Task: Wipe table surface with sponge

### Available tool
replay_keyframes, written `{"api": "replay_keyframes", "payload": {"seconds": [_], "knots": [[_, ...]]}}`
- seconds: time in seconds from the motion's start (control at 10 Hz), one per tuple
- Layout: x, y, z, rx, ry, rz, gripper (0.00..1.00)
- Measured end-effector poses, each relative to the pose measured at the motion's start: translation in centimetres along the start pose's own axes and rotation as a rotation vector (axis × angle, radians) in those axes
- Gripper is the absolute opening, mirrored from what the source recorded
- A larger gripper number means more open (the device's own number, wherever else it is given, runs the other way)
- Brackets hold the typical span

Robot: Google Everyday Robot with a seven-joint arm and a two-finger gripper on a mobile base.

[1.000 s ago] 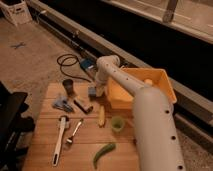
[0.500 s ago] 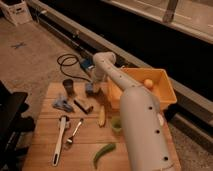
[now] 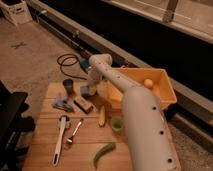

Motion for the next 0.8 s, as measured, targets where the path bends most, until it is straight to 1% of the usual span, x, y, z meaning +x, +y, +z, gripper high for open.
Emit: {"api": "replay_keyframes", "payload": {"seconds": [0.2, 0.3, 0.4, 0.5, 0.6, 0.7, 0.8], "knots": [[0.7, 1.5, -0.5, -0.007, 0.001, 0.020, 0.00], [1.5, 1.9, -0.9, -0.003, -0.003, 0.036, 0.00], [3.1, 1.8, -1.8, 0.012, -0.006, 0.064, 0.00], [4.0, 1.5, -2.1, 0.021, -0.004, 0.075, 0.00], [4.6, 0.5, -2.4, 0.031, -0.005, 0.077, 0.00], [4.6, -0.5, -2.5, 0.040, -0.008, 0.068, 0.00], [3.9, -1.3, -2.5, 0.044, -0.017, 0.055, 0.00]]}}
